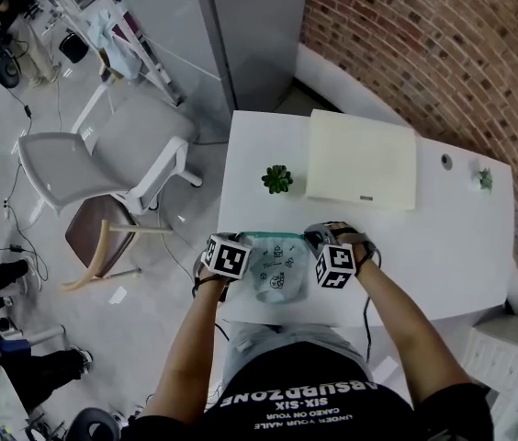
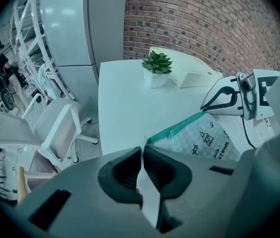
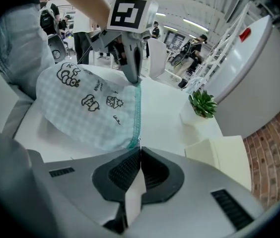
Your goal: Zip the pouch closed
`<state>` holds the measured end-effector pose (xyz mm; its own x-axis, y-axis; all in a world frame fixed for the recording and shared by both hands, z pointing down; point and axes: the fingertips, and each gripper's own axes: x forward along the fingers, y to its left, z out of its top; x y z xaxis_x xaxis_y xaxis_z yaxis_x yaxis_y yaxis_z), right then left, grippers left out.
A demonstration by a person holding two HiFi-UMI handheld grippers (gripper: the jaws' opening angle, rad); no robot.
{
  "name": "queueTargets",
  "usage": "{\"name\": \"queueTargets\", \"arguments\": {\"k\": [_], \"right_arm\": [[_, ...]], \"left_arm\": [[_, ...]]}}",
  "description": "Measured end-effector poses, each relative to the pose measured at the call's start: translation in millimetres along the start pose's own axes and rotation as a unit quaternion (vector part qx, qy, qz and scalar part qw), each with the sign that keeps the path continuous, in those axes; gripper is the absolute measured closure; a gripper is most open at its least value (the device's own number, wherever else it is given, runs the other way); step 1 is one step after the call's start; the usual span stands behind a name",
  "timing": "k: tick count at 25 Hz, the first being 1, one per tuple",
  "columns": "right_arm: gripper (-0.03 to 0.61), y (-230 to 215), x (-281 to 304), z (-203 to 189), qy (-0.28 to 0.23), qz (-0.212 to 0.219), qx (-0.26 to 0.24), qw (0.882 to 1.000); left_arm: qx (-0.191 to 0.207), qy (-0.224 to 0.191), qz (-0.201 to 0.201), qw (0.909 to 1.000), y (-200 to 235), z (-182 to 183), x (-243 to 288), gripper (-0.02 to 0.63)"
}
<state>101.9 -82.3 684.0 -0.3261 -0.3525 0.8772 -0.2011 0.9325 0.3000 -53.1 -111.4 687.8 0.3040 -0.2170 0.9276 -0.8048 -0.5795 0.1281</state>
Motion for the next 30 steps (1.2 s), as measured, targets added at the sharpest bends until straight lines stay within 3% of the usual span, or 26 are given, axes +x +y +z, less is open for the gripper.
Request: {"name": "queueTargets", "arguments": {"k": [8, 11, 14, 16, 18, 22, 26, 30], "right_arm": [[0.577, -2.0, 0.2, -3.8, 0.015, -0.048, 0.051, 0.997], [0.577, -2.8, 0.2, -6.2, 0.031, -0.055, 0.083, 0.995], [0.577, -2.0, 1.0, -9.5, 0.046, -0.050, 0.131, 0.989], [0.570, -2.1, -0.8, -11.0, 0.051, -0.046, 0.167, 0.984], [0.539, -4.1, -5.4, -10.5, 0.047, -0.047, 0.204, 0.977], [0.528, -8.4, -21.0, -0.8, 0.013, -0.059, 0.280, 0.958], [0.528, -15.9, -42.7, 14.0, -0.043, -0.072, 0.370, 0.925], [0.528, -17.7, -64.5, 30.1, -0.087, -0.090, 0.410, 0.904]], "left_arm": [[-0.005, -0.008, 0.009, 0.9999, -0.6, -0.9, 2.2, 0.591], [-0.060, -0.026, -0.006, 0.9978, 5.7, -0.2, -4.0, 0.589], [-0.120, -0.054, -0.048, 0.9902, 4.5, 0.8, -4.2, 0.586], [-0.143, -0.067, -0.069, 0.9850, 0.7, 2.4, -5.5, 0.549], [-0.155, -0.084, -0.072, 0.9817, -0.4, 6.2, -9.6, 0.491], [-0.151, -0.129, -0.040, 0.9792, 7.3, 15.0, -26.3, 0.489], [-0.145, -0.177, -0.028, 0.9730, 5.3, 26.3, -50.0, 0.489], [-0.142, -0.225, -0.031, 0.9635, -6.8, 38.4, -80.6, 0.490]]}}
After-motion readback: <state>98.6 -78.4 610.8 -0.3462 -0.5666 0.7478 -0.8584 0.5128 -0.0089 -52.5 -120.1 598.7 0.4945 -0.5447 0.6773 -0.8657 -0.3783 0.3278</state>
